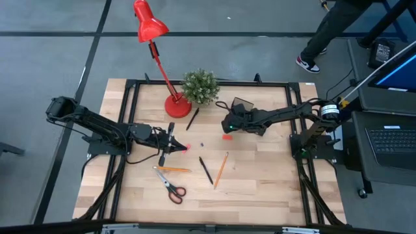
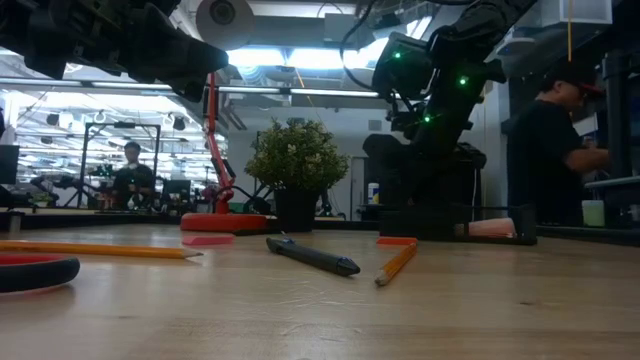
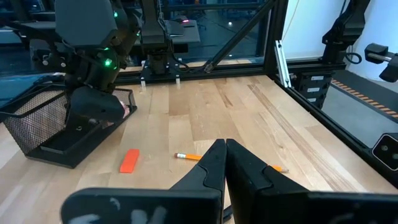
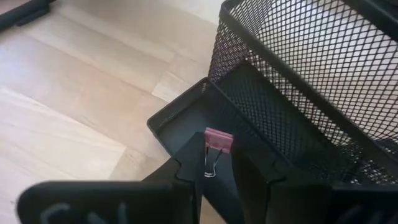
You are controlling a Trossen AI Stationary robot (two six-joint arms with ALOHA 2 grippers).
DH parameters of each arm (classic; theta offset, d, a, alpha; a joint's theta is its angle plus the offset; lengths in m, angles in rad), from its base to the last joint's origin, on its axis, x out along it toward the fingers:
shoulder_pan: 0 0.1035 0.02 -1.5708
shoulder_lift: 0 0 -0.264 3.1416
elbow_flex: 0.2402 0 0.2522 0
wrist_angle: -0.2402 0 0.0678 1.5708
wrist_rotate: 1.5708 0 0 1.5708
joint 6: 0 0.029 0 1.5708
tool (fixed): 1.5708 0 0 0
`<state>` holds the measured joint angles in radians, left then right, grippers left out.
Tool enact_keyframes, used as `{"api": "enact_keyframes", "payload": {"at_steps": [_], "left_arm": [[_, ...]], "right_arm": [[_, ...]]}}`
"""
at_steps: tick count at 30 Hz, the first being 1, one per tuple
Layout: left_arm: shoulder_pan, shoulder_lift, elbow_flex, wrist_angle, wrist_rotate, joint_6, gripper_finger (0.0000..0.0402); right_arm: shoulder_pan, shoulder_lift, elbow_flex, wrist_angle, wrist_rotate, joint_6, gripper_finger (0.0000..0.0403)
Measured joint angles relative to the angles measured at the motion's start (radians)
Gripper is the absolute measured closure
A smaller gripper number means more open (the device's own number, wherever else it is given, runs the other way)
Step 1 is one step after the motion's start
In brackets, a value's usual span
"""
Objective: Pick and place office supplies into organizer
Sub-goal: Put the pink binder clip into the black desk organizer
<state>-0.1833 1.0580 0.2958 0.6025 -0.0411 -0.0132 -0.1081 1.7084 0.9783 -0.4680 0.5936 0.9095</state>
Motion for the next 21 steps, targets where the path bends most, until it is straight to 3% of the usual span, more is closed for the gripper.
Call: {"api": "enact_keyframes", "payload": {"at_steps": [21], "left_arm": [[0.0,0.0,0.0,0.0,0.0,-0.001,0.0396]], "right_arm": [[0.0,0.0,0.0,-0.022,-0.019,-0.029,0.0329]]}}
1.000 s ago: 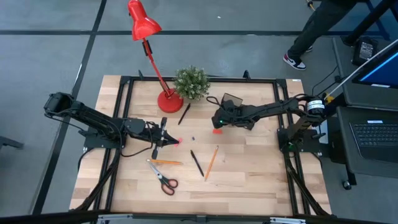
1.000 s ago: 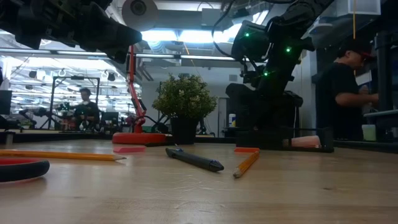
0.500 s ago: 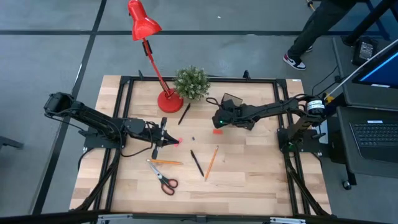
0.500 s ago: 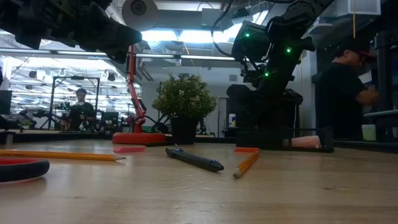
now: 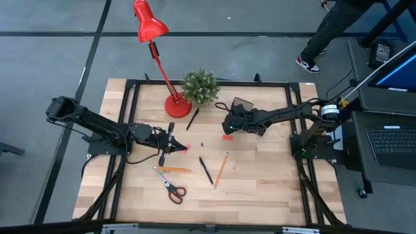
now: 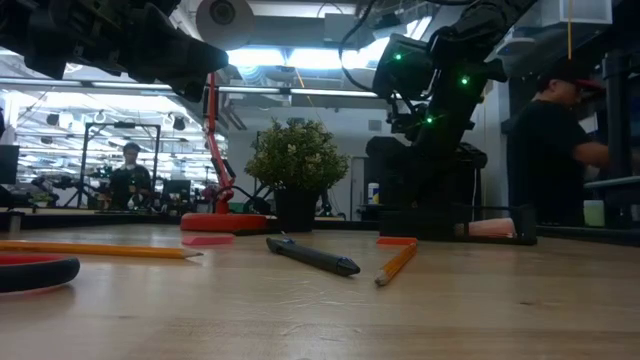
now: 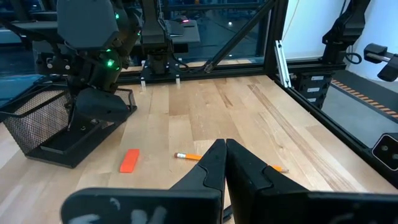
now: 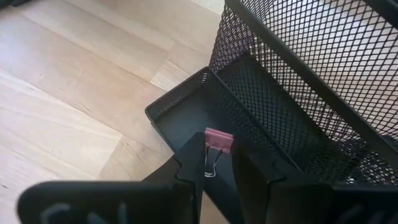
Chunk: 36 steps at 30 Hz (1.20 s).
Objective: Pick and place office supplies into organizer
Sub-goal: Put the pink binder clip into the black desk organizer, then put the top black pen into the black desk organizer
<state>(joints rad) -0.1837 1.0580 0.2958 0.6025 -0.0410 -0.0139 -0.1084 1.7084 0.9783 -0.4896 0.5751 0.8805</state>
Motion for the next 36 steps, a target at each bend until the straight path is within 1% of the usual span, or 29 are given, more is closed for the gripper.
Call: {"api": "enact_keyframes", "payload": {"at_steps": [17,29,33,36], "left_arm": [[0.0,0.0,0.0,0.0,0.0,-0.017,0.0396],[0.0,0.0,0.0,0.0,0.0,-0.02,0.0396],[0.0,0.0,0.0,0.0,0.0,-0.026,0.0396],[0.0,0.0,0.0,0.0,0.0,-0.026,0.0396]], "right_arm": [[0.0,0.0,0.0,-0.001,0.0,0.0,0.0327],[0.0,0.0,0.0,-0.001,-0.001,0.0,0.0274],[0.008,0.0,0.005,-0.003,-0.001,-0.001,0.0267],[0.028,0.0,0.028,-0.002,0.0,-0.031,0.0269]]}}
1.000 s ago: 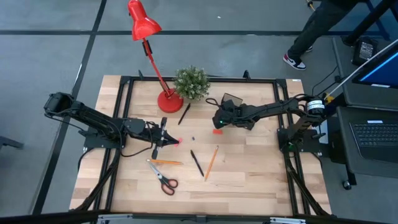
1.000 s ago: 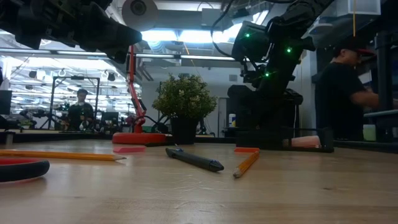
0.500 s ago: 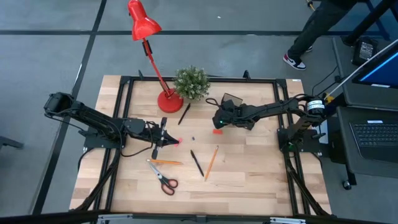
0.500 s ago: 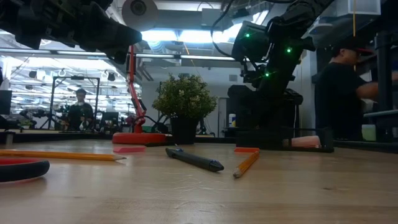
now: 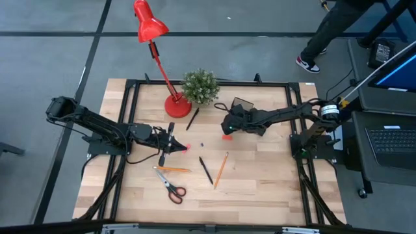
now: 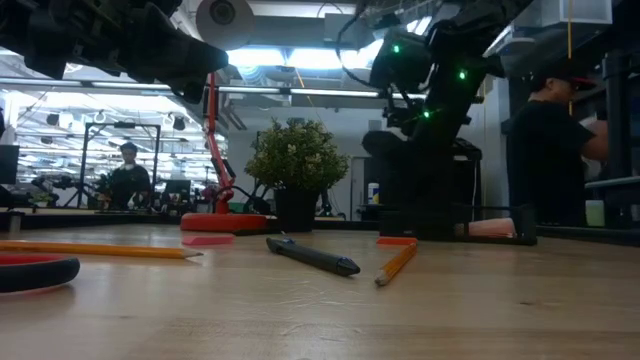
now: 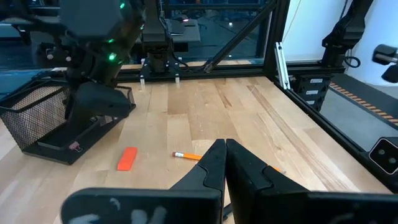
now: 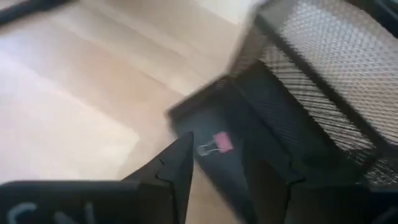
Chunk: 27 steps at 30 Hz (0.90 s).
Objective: Pick and place office supplies into organizer
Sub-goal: Put the top black pen into the black desk organizer
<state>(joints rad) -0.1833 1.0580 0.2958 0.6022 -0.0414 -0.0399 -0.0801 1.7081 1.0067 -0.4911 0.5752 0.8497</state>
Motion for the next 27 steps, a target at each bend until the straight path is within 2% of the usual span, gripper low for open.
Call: {"api": "enact_keyframes", "payload": {"at_steps": [11,15,18,20,25,27], "left_arm": [[0.0,0.0,0.0,-0.002,-0.017,0.0,0.0396],[0.0,0.0,0.0,-0.003,-0.018,0.0,0.0396],[0.0,0.0,0.0,-0.003,-0.018,0.0,0.0396],[0.0,0.0,0.0,-0.006,-0.018,0.0,0.0396],[0.0,0.0,0.0,-0.008,0.018,0.001,0.0396],[0.0,0.0,0.0,-0.008,0.049,0.008,0.0396]], "right_arm": [[0.09,-0.01,0.177,-0.052,0.024,-0.253,0.0315],[0.133,-0.035,0.226,-0.056,0.097,-0.36,0.0348],[0.157,-0.085,0.254,-0.056,0.105,-0.41,0.038],[0.177,-0.122,0.259,-0.049,0.106,-0.432,0.0396],[0.253,-0.206,0.23,-0.049,0.118,-0.414,0.0391],[0.298,-0.223,0.198,-0.047,0.161,-0.397,0.0395]]}}
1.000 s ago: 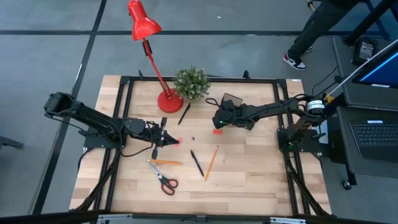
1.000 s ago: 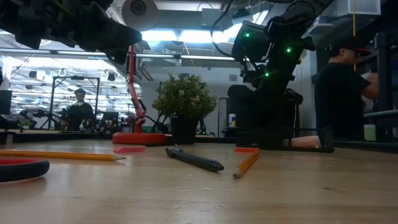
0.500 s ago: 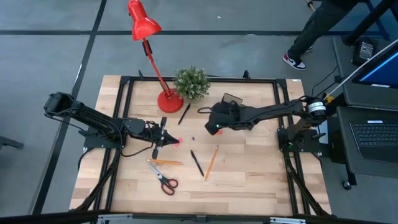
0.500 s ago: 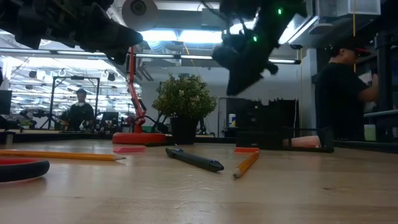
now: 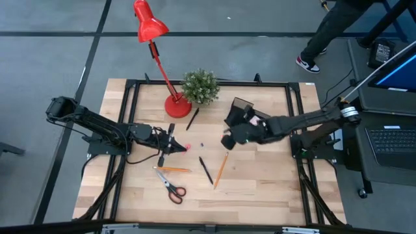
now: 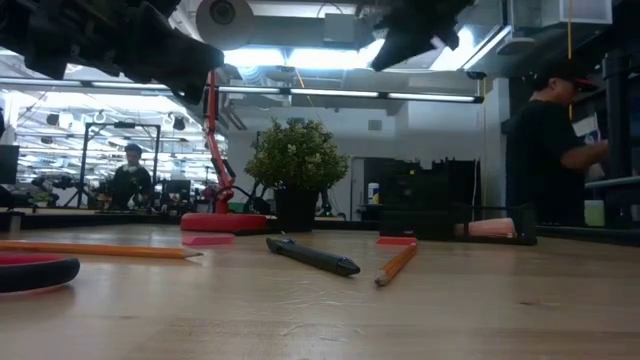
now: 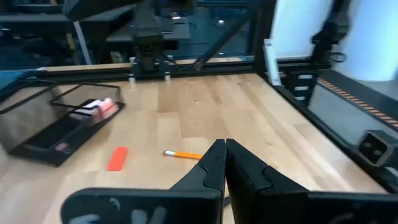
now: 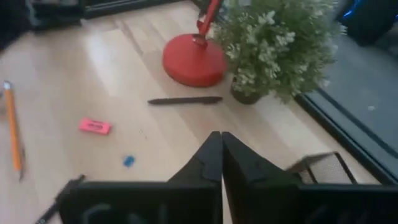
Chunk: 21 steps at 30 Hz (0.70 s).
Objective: Pick and place office supplies into organizer
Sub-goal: Put the top black pen into the black desk organizer
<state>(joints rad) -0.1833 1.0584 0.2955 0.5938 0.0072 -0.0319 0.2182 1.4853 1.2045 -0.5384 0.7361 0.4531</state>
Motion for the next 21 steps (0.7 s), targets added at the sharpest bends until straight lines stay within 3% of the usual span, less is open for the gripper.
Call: {"api": "enact_keyframes", "payload": {"at_steps": [4,9,13,17,21], "left_arm": [[0.0,0.0,0.0,0.0,0.009,-0.008,0.0396],[0.004,0.0,0.009,-0.022,-0.148,-0.086,0.0396],[0.02,0.0,0.079,-0.176,-0.226,-0.087,0.0396],[0.038,0.017,0.183,-0.384,-0.283,-0.097,0.04],[0.074,0.069,0.237,-0.478,-0.321,-0.126,0.0399]], "right_arm": [[0.092,0.001,-0.093,0.035,0.106,0.059,0.0398],[0.151,0.001,-0.258,0.209,0.107,0.097,0.0399],[0.157,0.002,-0.413,0.472,0.097,0.107,0.04],[0.156,0.002,-0.542,0.816,0.069,-0.106,0.0401],[0.149,-0.011,-0.644,1.112,0.001,-0.315,0.0401]]}}
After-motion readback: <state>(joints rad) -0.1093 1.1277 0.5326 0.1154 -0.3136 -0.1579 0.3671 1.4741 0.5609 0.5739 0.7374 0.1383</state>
